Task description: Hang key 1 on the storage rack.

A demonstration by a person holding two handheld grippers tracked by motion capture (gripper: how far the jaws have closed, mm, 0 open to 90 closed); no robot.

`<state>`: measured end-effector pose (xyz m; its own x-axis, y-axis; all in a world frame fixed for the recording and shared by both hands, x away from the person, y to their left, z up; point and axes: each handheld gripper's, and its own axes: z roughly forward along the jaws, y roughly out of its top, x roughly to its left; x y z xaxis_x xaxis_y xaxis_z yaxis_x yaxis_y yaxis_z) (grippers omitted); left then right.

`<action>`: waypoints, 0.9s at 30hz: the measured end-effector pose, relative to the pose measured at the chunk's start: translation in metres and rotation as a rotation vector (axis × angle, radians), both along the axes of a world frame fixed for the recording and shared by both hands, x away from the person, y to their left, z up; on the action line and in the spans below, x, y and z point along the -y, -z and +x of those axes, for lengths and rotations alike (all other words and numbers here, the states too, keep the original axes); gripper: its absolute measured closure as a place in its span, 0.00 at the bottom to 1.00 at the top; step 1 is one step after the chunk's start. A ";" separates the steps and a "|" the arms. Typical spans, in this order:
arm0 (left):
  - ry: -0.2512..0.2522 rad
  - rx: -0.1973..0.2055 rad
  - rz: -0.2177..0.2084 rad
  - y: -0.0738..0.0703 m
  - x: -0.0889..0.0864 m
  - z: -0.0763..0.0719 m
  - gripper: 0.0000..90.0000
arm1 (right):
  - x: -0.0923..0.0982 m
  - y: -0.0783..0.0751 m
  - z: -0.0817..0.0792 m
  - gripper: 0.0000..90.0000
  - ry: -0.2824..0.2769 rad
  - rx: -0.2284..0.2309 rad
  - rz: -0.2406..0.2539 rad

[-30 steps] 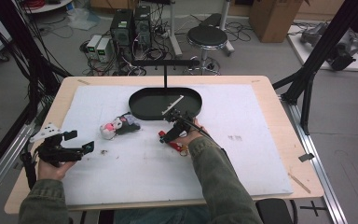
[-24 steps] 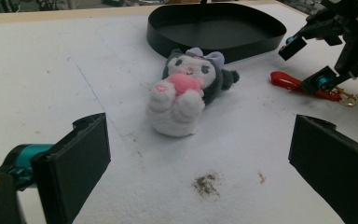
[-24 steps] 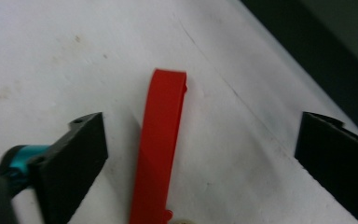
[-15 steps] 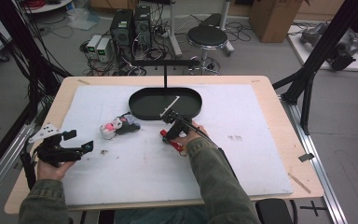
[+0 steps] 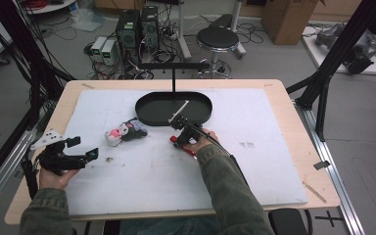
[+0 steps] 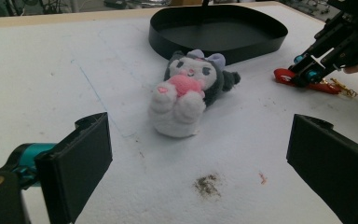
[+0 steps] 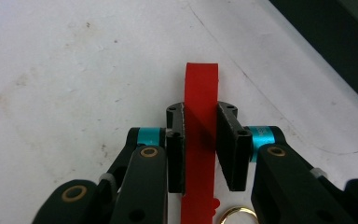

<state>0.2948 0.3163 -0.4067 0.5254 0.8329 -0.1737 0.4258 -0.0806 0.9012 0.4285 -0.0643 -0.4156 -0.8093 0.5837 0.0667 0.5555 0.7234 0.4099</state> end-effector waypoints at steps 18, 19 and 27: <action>-0.013 0.005 -0.011 0.000 -0.002 0.001 0.08 | 0.031 -0.065 -0.014 0.84 0.050 0.015 0.243; -0.013 0.004 -0.012 0.000 -0.002 0.001 0.08 | 0.033 -0.068 -0.014 0.84 0.056 0.017 0.250; -0.009 -0.007 -0.008 0.001 -0.002 0.003 0.08 | 0.059 -0.105 -0.009 0.84 0.183 0.022 0.399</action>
